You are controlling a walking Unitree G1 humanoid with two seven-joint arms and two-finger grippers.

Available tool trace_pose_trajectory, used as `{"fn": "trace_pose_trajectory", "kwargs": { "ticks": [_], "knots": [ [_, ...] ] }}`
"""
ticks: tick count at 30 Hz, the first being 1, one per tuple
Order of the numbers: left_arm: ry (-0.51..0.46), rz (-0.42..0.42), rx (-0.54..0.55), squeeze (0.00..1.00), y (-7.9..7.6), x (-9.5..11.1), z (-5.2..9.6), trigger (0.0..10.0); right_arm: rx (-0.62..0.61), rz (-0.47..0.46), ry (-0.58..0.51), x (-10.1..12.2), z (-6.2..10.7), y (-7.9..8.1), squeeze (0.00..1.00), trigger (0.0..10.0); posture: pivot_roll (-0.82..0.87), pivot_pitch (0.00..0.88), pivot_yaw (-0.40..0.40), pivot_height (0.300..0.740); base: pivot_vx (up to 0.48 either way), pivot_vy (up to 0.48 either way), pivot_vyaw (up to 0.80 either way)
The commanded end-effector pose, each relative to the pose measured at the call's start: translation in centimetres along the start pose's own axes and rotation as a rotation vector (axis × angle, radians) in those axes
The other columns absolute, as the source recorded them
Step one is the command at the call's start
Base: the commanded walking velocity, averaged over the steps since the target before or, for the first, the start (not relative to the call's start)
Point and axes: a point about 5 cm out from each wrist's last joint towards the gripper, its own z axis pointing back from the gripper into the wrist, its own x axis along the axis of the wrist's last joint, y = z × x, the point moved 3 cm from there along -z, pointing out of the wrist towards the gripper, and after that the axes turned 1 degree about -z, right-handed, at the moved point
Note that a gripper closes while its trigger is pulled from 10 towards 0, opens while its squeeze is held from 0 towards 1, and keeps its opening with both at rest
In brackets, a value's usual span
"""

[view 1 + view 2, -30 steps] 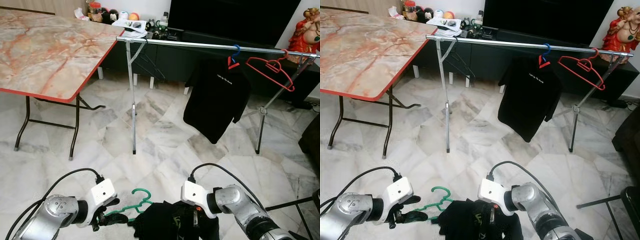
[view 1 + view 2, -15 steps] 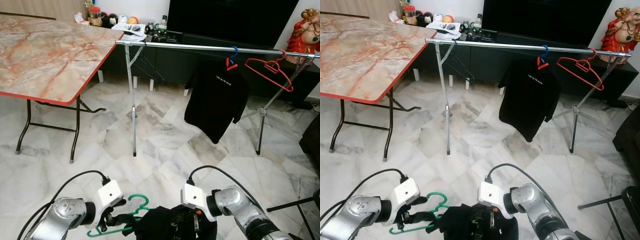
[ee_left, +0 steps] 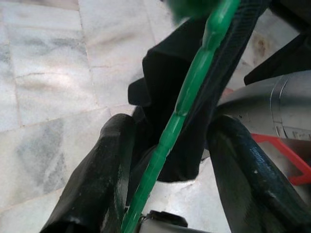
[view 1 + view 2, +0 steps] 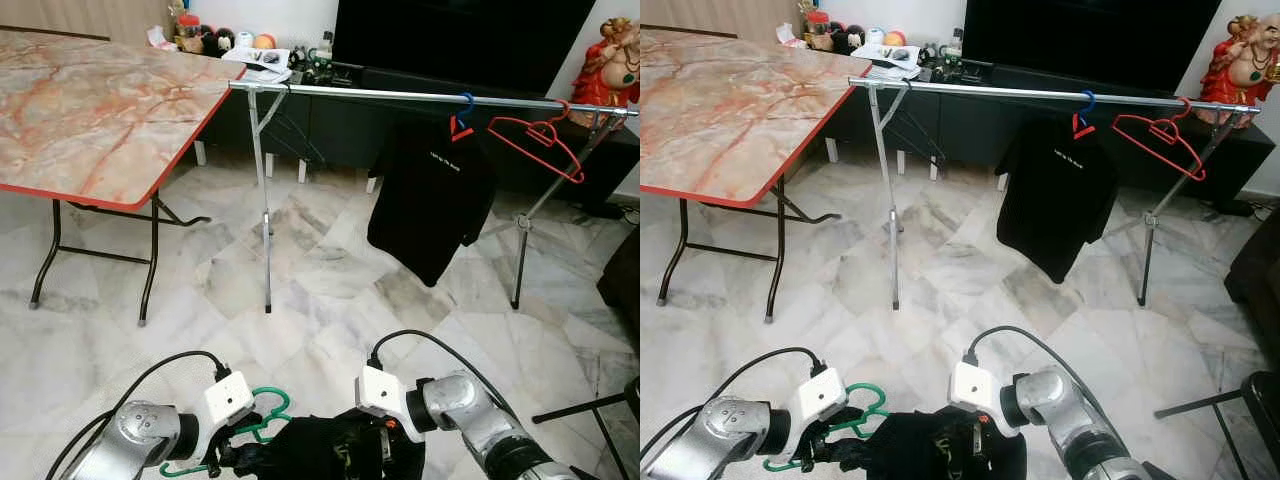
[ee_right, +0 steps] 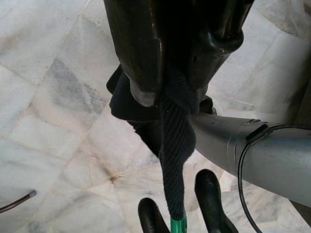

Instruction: Hang hanger

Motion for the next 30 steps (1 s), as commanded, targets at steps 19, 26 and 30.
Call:
{"fn": "trace_pose_trajectory", "kwargs": {
  "ticks": [19,26,30],
  "knots": [
    [-0.009,0.004,-0.021,0.00,-0.19,0.37,-0.18,0.0,-0.003,0.007,-0.028,0.39,0.45,-0.14,0.00,10.0,0.11,0.109,-0.127,0.740,0.000,0.000,0.00],
    [-0.022,-0.001,-0.041,0.00,-0.49,0.79,-0.56,0.0,-0.009,0.002,-0.032,0.44,0.45,-0.24,0.00,10.0,0.11,0.114,-0.128,0.740,0.000,0.000,0.00],
    [-0.023,-0.002,-0.044,0.00,-0.53,0.82,-0.64,0.0,-0.012,-0.002,-0.034,0.47,0.55,-0.31,0.00,10.0,0.11,0.115,-0.129,0.740,0.000,0.000,0.00]
  ]
}}
